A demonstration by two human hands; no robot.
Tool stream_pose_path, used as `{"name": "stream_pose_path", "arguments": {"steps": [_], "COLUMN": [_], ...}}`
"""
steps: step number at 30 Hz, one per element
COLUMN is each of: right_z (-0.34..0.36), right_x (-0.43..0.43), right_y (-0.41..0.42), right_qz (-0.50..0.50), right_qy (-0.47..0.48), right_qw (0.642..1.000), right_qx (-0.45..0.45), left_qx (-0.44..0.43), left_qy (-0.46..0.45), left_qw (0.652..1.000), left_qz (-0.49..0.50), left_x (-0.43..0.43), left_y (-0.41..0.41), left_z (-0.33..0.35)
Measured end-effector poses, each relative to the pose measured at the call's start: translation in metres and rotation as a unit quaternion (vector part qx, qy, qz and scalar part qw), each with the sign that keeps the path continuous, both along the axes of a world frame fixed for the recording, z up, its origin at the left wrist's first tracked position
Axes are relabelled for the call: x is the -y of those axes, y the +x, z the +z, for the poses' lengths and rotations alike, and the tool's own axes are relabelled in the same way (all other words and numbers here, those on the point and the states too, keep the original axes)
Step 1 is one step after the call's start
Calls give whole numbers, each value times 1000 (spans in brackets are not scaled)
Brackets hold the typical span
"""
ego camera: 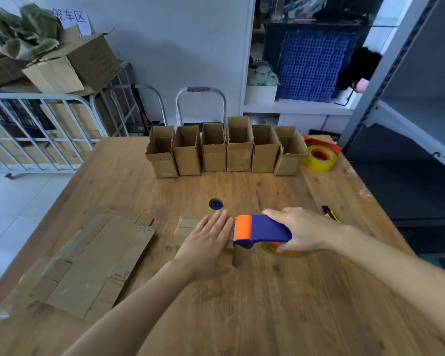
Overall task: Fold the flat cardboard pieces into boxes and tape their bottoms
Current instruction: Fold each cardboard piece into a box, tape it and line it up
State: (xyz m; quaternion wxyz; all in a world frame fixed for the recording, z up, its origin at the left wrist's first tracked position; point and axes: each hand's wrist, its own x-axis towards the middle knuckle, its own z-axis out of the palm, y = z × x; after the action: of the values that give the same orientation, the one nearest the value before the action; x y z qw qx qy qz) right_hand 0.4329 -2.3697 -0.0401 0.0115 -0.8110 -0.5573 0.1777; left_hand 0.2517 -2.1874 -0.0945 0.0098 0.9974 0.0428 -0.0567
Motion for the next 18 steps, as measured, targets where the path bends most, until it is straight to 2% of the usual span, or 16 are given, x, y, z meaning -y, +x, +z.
{"name": "stream_pose_path", "arguments": {"steps": [9, 18], "right_z": [-2, 1], "right_x": [33, 59], "right_y": [11, 11], "right_qz": [-20, -39], "right_qy": [19, 9], "right_qw": [998, 997], "right_qx": [-48, -62], "left_qx": [-17, -36], "left_qy": [14, -13], "left_qw": [999, 998], "left_qz": [-35, -42], "left_x": [-8, -10], "left_y": [-1, -3], "left_z": [-1, 4]}}
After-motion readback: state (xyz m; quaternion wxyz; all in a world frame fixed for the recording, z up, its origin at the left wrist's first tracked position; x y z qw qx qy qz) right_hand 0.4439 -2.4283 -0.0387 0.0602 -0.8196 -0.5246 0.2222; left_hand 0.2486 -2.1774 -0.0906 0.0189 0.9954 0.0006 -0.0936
